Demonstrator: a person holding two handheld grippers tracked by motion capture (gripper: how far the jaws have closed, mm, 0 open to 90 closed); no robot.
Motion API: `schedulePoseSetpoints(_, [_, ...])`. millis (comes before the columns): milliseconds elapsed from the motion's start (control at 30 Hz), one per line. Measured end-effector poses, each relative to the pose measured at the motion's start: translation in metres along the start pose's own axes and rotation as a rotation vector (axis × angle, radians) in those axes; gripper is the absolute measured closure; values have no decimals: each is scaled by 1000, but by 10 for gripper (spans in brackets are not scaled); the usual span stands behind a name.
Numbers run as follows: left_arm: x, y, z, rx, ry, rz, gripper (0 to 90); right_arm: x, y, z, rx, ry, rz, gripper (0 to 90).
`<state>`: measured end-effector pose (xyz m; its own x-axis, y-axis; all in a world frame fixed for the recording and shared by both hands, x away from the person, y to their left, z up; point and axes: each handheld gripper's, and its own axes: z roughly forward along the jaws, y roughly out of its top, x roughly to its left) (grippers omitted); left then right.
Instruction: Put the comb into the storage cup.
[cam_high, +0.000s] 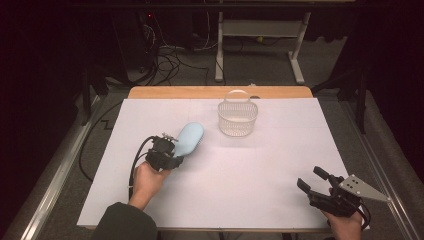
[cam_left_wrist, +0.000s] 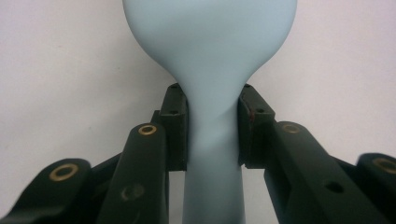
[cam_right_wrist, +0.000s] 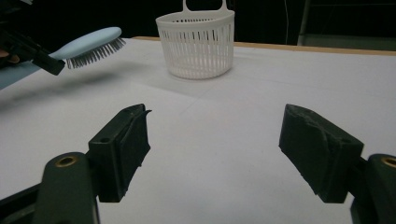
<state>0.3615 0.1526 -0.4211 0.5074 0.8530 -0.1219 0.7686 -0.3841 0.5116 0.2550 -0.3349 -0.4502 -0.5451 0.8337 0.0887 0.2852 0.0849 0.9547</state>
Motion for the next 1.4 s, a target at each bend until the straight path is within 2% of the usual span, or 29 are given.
schedulePoseSetpoints(200, [4, -13, -13, -48, -24, 23, 675, 1, 0, 1, 8, 3, -5, 245])
schedulePoseSetpoints(367, [10, -27, -21, -81, -46, 0, 675, 1, 0, 3, 10, 7, -5, 245])
schedulePoseSetpoints(533, [12, -40, -27, -110, -62, -2, 674, 1, -1, 5, 19, 8, -3, 245])
schedulePoseSetpoints(733, [8, -51, -33, -149, -83, 18, 674, 2, -1, 5, 24, 2, -1, 245])
schedulePoseSetpoints(1000, [3, -64, -36, -187, -112, 22, 674, 3, -1, 5, 27, -2, -4, 244])
schedulePoseSetpoints(1400, [-12, -71, -35, -217, -146, 58, 674, 7, 1, 4, 18, 15, -12, 244])
